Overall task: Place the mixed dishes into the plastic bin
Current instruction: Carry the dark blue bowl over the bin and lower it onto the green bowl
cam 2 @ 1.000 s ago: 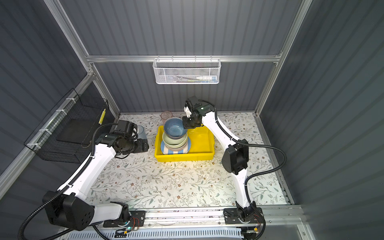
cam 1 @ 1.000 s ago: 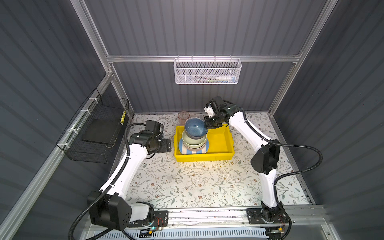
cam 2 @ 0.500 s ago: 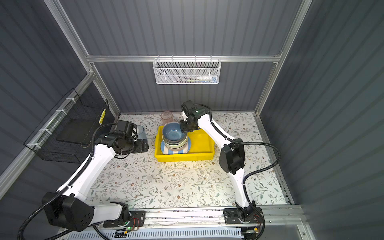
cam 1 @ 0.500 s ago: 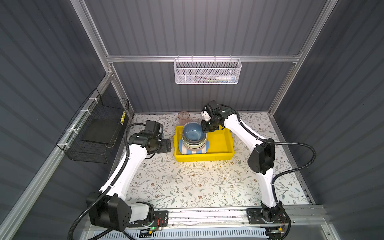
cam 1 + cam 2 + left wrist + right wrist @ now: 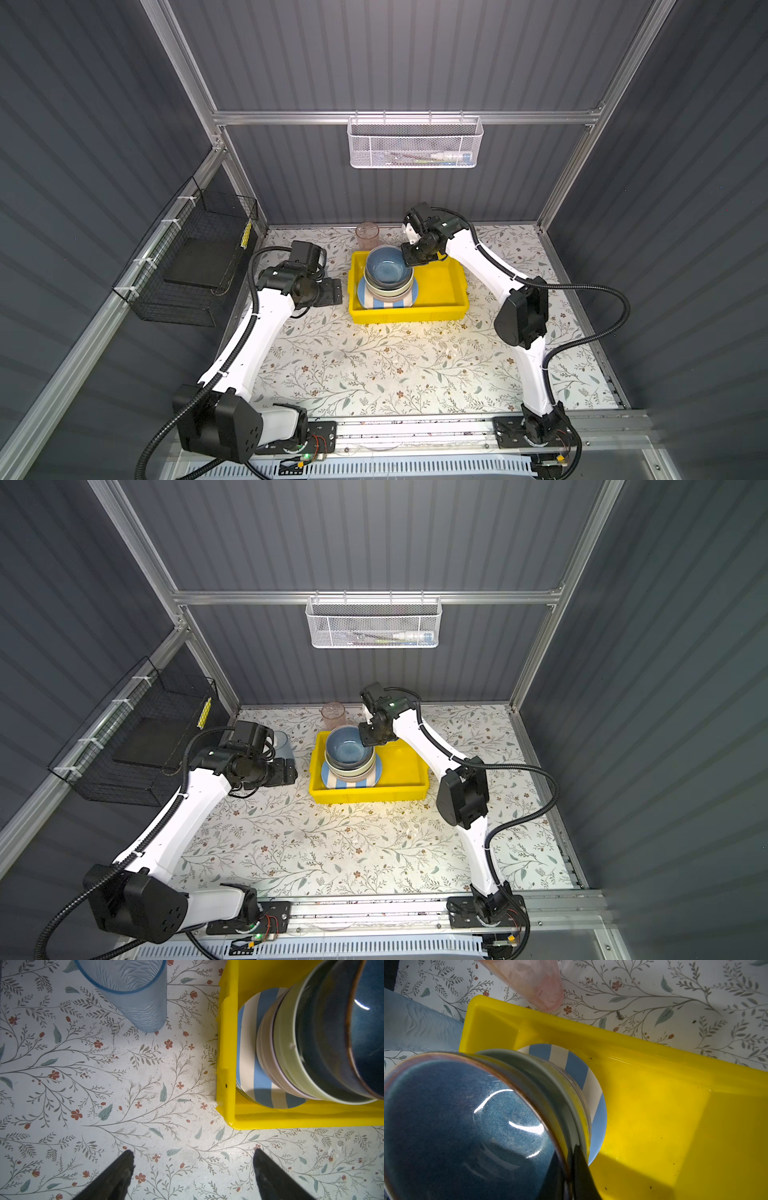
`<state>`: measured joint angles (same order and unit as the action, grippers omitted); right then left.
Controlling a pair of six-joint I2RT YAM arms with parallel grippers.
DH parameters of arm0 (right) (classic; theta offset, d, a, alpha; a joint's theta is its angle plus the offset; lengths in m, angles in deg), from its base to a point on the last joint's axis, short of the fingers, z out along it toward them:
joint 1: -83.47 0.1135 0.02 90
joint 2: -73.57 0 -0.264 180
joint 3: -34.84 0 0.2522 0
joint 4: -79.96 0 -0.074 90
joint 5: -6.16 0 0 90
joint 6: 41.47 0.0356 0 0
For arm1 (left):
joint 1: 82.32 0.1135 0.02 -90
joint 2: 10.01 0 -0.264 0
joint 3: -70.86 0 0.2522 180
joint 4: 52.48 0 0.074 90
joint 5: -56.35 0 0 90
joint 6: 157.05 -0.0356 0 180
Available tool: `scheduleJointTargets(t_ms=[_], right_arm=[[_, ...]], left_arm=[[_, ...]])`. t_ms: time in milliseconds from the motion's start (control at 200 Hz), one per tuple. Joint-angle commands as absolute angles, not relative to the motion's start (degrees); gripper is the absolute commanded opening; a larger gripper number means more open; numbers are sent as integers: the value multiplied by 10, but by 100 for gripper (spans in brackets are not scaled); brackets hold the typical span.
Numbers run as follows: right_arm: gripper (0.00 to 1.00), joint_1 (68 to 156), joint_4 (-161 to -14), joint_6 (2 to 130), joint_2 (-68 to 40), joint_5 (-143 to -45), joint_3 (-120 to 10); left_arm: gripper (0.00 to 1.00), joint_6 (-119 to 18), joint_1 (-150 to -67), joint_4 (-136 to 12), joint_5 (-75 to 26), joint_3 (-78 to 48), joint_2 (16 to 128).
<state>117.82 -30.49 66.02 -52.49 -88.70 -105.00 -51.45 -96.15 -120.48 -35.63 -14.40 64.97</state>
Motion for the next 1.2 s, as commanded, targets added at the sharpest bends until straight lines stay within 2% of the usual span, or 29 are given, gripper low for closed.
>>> scheduleJointTargets(t_ms=[0,1101,1196], right_arm=[[2,1184,-317,658,-520,-889,-1061],[19,1197,-307,657,-525,-871,-1064],[23,1197,-307,657,-522,-873,-1065]], left_arm=[[91,-522,-958,-1215,-361,-134,640],[91,-521,-958,-1217,-367,-126,632],[91,-521,-958,-1217,-368,-125,630]])
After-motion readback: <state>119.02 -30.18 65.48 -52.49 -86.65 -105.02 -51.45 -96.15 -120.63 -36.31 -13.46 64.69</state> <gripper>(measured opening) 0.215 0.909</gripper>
